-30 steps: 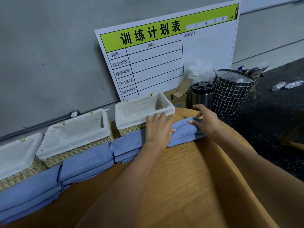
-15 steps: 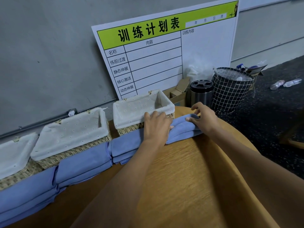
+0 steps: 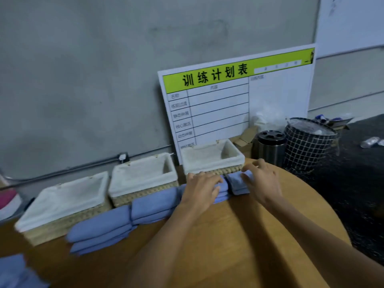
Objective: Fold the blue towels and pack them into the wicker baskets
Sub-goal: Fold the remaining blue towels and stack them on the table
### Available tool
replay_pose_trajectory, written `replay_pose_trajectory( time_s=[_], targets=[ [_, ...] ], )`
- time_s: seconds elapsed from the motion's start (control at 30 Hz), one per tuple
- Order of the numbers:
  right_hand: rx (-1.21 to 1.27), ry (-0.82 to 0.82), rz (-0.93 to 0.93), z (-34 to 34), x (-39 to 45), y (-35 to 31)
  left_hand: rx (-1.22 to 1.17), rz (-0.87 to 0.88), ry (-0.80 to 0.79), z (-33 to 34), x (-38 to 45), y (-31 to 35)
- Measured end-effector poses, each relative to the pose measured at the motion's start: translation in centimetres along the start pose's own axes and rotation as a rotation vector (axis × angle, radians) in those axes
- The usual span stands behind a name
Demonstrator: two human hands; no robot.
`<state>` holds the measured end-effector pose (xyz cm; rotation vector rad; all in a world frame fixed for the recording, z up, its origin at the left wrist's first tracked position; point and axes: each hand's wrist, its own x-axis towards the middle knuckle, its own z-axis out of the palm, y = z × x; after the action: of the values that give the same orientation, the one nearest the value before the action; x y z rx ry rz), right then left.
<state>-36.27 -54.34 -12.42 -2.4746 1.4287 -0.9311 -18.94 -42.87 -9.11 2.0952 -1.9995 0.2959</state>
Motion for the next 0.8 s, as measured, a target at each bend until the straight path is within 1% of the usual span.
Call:
replay_pose_trajectory(
  time_s=[0.07, 0.2, 0.3, 0.37, 0.43, 0.5, 0.6, 0.7, 0.8],
  targets=[
    [0.097, -0.013, -0.073, -0.2, -1.4, -4.6, 0.027, -0.019, -0.024, -2.2, -3.5, -2.3],
    [0.279, -0.109, -0.236, 0.1, -4.8, -15.3, 0.079, -0.109, -0.094, -6.6, -11.8, -8.3],
    [0.384, -0.228, -0.32, 1.3, -8.0, -23.0, 0.093, -0.224, -0.152, -10.0, -18.2, -13.6],
    [0.415, -0.31, -0.383, 2.6, -10.4, -27.6, 0.05, -0.312, -0.19, -12.3, -22.5, -16.9],
    [0.44, -0.4, -0.422, 4.1, -12.7, -31.5, 0.044, -0.393, -0.182, -14.6, -26.5, -19.8],
    [0.464, -0.484, -0.448, 5.5, -14.8, -34.8, 0.061, -0.475, -0.161, -16.3, -30.1, -22.5],
    [0.542, -0.582, -0.44, 7.3, -17.1, -38.8, 0.109, -0.579, -0.159, -17.7, -34.7, -25.8],
    [0.604, -0.643, -0.396, 8.4, -18.7, -41.7, 0.203, -0.632, -0.118, -17.4, -38.0, -27.6],
    [0.617, -0.693, -0.409, 10.0, -19.8, -43.5, 0.155, -0.642, -0.03, -16.3, -39.6, -28.7]
  ],
)
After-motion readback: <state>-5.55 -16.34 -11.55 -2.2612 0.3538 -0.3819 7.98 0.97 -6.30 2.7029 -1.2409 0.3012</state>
